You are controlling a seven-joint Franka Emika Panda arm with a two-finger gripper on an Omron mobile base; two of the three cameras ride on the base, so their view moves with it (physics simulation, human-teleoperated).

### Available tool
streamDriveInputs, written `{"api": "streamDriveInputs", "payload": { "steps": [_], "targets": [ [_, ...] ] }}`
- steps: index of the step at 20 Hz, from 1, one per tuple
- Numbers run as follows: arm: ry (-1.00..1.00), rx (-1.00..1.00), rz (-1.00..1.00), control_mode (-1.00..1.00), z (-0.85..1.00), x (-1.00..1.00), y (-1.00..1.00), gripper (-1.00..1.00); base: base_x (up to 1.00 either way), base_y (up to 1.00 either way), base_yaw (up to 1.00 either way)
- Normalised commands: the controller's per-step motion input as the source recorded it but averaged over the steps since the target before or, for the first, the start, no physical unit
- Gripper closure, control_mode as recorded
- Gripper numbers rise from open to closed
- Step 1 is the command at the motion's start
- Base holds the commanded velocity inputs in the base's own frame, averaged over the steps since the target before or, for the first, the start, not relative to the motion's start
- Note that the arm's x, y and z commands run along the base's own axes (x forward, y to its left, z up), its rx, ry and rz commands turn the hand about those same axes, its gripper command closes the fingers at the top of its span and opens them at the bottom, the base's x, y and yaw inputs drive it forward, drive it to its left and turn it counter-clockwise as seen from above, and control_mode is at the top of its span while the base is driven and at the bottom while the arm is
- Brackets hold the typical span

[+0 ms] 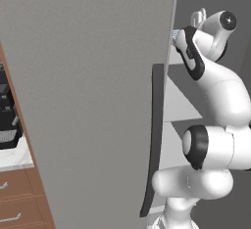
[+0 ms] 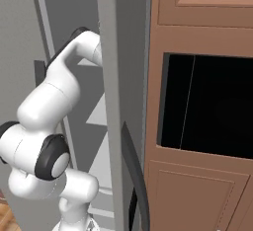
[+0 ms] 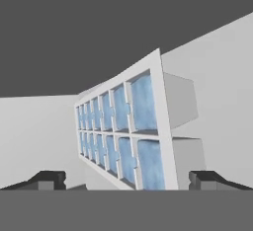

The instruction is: Open the freezer door, pick up the ice cube tray from the freezer, and place it on the dining counter.

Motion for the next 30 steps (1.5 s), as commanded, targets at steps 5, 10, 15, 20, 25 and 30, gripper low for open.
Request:
{"api": "streamDriveInputs", "payload": {
  "steps": [5, 10, 15, 20, 25, 30],
  "targets": [
    [0.0, 0.0, 0.0, -1.0, 0.0, 0.1, -0.07, -1.0, 0.0, 0.0, 0.0],
    [0.0, 0.0, 0.0, -1.0, -0.02, 0.0, 0.0, -1.0, 0.0, 0.0, 0.0],
    [0.0, 0.0, 0.0, -1.0, -0.12, 0.0, 0.0, -1.0, 0.0, 0.0, 0.0],
    [0.0, 0.0, 0.0, -1.0, -0.11, 0.0, 0.0, -1.0, 0.0, 0.0, 0.0],
    [0.0, 0.0, 0.0, -1.0, 0.0, 0.0, 0.0, -1.0, 0.0, 0.0, 0.0],
    [0.0, 0.0, 0.0, -1.0, -0.01, 0.07, 0.04, -1.0, 0.0, 0.0, 0.0]
  ]
}}
